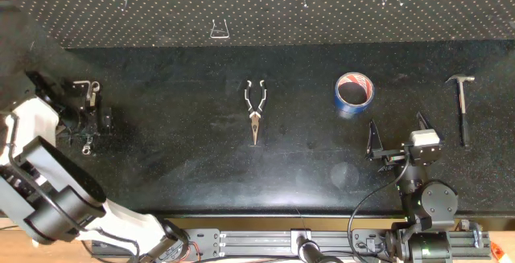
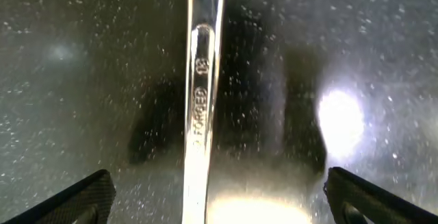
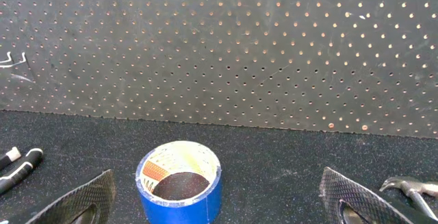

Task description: Place Tools Onto Pegboard

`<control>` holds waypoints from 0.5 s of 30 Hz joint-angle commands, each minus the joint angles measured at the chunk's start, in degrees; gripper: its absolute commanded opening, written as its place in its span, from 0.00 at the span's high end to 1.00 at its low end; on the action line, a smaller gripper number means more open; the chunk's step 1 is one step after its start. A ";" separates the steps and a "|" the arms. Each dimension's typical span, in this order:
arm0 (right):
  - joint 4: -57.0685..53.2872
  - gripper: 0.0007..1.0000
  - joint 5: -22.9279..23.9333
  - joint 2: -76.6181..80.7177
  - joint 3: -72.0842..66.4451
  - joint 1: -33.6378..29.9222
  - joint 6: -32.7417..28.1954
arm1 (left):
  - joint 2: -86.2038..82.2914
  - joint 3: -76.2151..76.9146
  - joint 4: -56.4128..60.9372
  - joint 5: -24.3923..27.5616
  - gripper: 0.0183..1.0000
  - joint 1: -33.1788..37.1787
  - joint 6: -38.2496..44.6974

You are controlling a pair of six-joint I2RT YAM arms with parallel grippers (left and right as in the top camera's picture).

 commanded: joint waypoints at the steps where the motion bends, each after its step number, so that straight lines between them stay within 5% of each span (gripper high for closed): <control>1: -0.20 0.02 -0.15 -0.28 -0.20 -0.02 -0.83 | 4.35 4.81 0.15 0.85 0.00 -0.74 -2.86; 15: -0.20 0.02 -0.15 -0.28 -0.20 -0.02 -0.81 | 10.43 8.24 0.79 5.64 0.01 -1.64 -4.37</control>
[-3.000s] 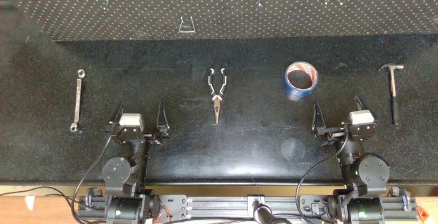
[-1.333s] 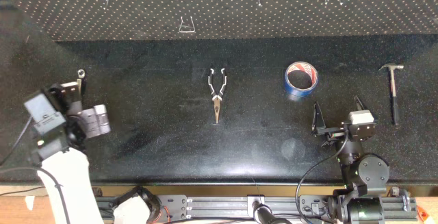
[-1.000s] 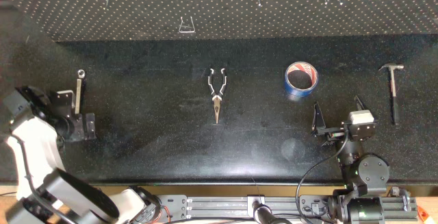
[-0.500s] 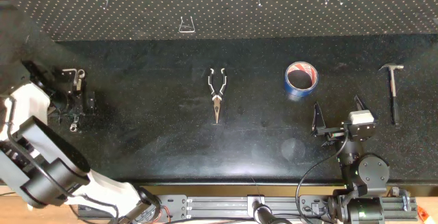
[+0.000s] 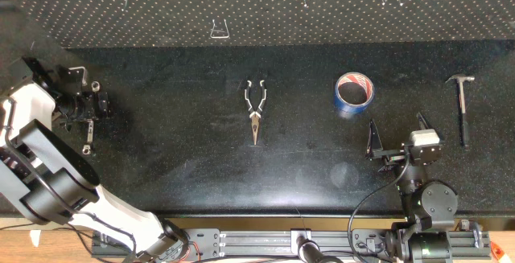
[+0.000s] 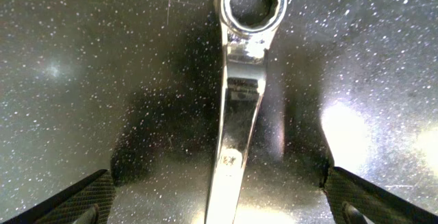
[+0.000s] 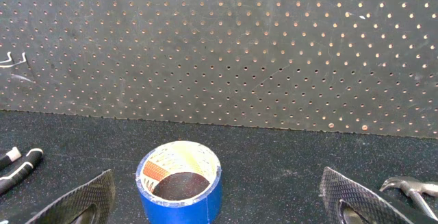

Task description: Place Tools Onto Pegboard

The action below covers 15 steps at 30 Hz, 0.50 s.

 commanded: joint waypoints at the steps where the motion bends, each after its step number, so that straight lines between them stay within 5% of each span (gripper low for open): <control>1: -0.20 0.02 -0.15 -0.28 -0.20 -0.02 -0.81 | 3.10 0.17 0.48 3.19 0.01 -0.31 -0.76; 6: -0.20 0.02 -0.15 -0.28 -0.20 -0.02 -0.81 | 3.19 0.17 0.59 3.19 0.01 -0.57 -2.32; 8: -0.22 0.02 -0.15 -0.28 -0.20 -0.02 -0.81 | 3.19 0.17 0.44 4.02 0.22 -0.57 -2.97; 13: -0.20 0.02 -0.15 -0.28 -0.20 -0.02 -0.81 | 4.52 0.15 -1.31 4.17 0.45 -0.57 -3.96; 15: -0.20 0.02 -0.15 -0.28 -0.20 -0.02 -0.81 | 5.44 0.15 -1.97 4.20 0.67 -0.57 -3.96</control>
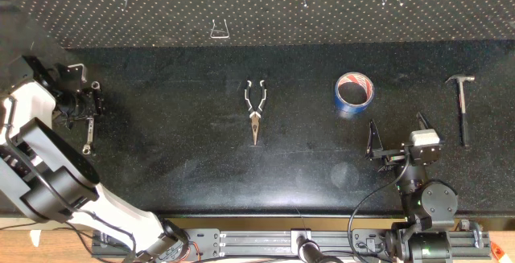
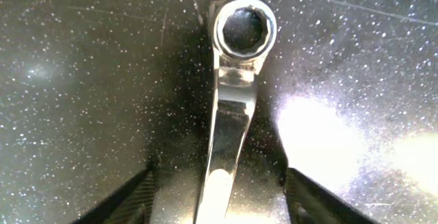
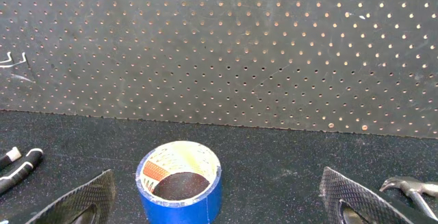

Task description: Place Tools Onto Pegboard

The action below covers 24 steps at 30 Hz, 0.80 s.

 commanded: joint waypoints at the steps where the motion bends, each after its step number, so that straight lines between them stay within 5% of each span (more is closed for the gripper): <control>1: -0.22 0.02 -0.15 -0.28 -0.20 -0.02 -0.81 | 4.85 -0.68 -1.90 1.95 0.70 -0.31 -0.98; 4: -0.20 0.02 -0.15 -0.28 -0.20 -0.02 -0.81 | 4.85 -0.68 -1.49 1.97 0.99 -0.31 -0.96; 11: -0.20 0.02 -0.15 -0.28 -0.20 -0.02 -0.81 | -1.36 -1.73 -3.04 1.57 0.99 -1.18 -1.01; 19: -0.20 0.02 -0.15 -0.28 -0.20 -0.02 -0.81 | -40.48 -27.15 8.52 2.23 0.99 -1.11 -1.01; 24: -0.20 0.02 -0.15 -0.28 -0.20 -0.02 -0.81 | -54.25 -32.72 23.63 3.23 0.99 -3.50 -14.43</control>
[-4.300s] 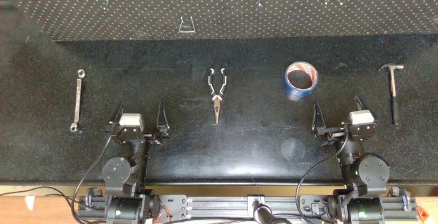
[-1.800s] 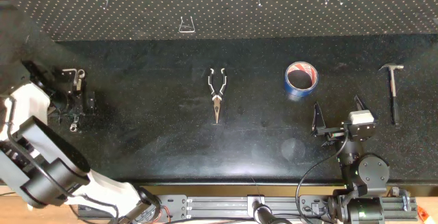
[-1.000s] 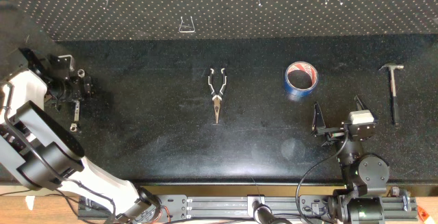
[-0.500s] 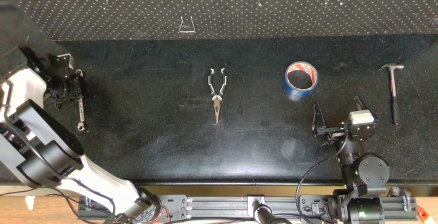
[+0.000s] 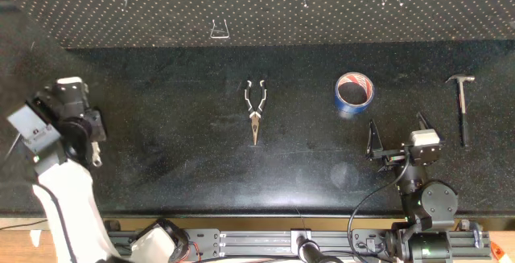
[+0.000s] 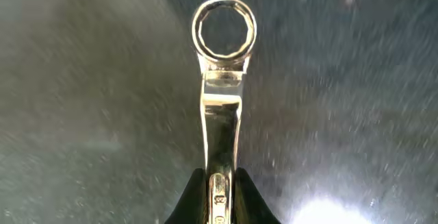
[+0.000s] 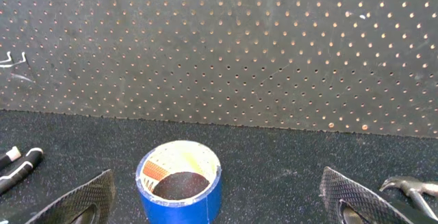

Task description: Place Tools Onto Pegboard

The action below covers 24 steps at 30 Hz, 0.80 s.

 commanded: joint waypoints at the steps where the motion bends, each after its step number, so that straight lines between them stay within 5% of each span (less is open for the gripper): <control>1: -0.13 0.03 -0.15 -0.26 -0.24 -0.02 -0.81 | -10.10 -4.96 14.47 1.64 0.99 -4.68 -14.40; 5: -0.13 0.02 -0.15 -0.26 -0.24 -0.02 -0.81 | -9.88 -7.48 25.40 0.46 0.99 -19.98 -15.21; 8: -0.15 0.02 -0.15 -0.26 -0.24 -0.02 -0.81 | -6.51 -7.48 29.90 -5.64 0.99 -26.95 -15.21; 24: -0.13 0.02 -0.15 -0.26 -0.24 -0.02 -0.81 | 3.54 -3.58 37.62 -7.43 0.99 -27.39 -18.93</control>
